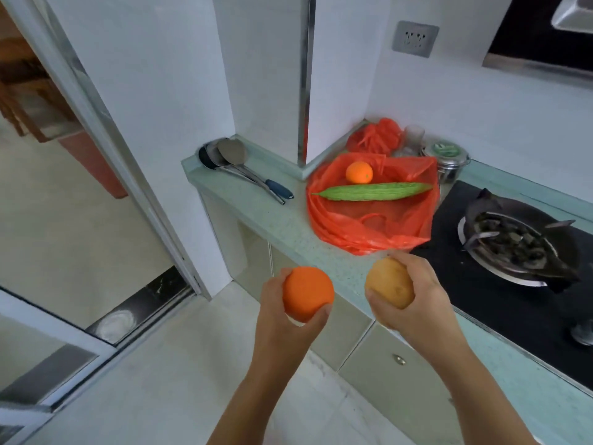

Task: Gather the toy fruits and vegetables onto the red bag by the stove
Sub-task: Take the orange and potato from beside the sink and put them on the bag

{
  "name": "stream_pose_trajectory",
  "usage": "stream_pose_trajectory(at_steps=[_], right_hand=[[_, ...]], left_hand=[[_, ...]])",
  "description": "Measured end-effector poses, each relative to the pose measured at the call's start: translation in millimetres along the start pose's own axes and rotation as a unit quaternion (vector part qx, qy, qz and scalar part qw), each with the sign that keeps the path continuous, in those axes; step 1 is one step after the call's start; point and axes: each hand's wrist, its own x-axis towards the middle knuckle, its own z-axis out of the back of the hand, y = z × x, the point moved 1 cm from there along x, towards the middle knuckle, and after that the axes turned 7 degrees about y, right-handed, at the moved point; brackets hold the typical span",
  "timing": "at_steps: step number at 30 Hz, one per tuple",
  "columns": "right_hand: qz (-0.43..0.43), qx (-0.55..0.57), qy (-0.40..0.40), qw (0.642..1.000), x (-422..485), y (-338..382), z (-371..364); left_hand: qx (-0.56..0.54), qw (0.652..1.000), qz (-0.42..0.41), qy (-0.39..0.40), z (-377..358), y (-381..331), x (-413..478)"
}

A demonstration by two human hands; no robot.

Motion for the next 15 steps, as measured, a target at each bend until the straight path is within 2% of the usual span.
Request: stream_pose_trajectory(at_steps=[6,15], right_hand=[[0.031,-0.022,0.001,0.999,90,48,-49],[-0.030,-0.040,-0.025,0.998,146,36,-63]], left_hand=[[-0.002,0.999,-0.003,0.032,46,18,89],[-0.013,0.997,-0.002,0.070,45,46,166]])
